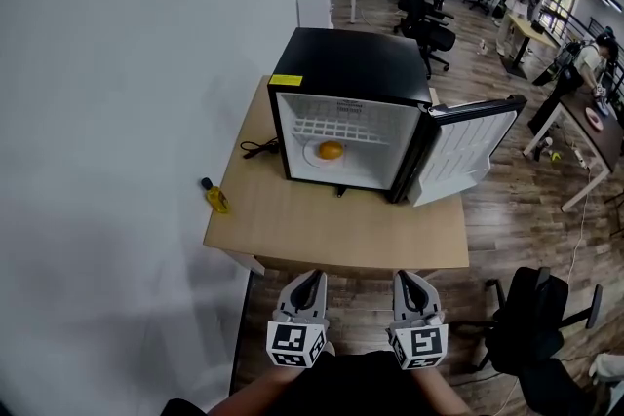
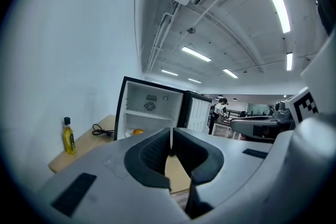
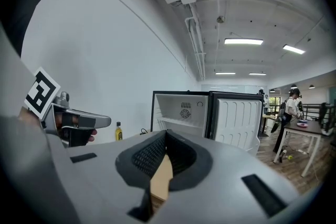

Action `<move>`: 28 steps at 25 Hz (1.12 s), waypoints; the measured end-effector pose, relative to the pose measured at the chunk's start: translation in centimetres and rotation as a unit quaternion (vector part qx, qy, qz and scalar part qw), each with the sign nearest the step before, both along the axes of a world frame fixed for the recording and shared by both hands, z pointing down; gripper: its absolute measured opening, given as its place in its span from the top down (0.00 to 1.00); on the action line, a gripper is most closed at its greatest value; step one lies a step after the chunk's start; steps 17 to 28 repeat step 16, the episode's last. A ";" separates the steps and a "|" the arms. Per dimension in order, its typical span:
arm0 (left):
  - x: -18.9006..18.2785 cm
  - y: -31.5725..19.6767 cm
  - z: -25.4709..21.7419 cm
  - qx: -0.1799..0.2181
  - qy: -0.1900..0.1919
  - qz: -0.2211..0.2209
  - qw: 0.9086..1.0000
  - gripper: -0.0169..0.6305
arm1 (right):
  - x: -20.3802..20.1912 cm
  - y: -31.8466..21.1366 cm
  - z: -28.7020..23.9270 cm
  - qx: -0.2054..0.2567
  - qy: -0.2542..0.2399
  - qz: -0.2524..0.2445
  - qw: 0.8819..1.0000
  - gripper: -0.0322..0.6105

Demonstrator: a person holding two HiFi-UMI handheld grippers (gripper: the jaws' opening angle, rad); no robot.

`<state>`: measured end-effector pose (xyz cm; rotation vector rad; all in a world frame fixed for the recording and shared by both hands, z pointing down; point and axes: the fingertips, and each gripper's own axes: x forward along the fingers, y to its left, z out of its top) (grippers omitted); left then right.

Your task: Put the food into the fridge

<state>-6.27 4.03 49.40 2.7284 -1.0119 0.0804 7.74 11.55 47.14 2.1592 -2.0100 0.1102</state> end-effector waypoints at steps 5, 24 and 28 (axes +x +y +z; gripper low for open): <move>0.7 0.0 -0.5 0.001 -0.008 0.000 1.000 0.93 | 0.9 -0.4 -0.4 0.000 -0.007 -0.009 1.000 0.86; 1.4 -0.7 -1.9 0.005 0.000 -0.019 1.000 0.93 | 2.8 -0.6 -1.9 0.011 -0.005 -0.007 1.000 0.86; 1.4 -0.7 -1.9 0.005 0.000 -0.019 1.000 0.93 | 2.8 -0.6 -1.9 0.011 -0.005 -0.007 1.000 0.86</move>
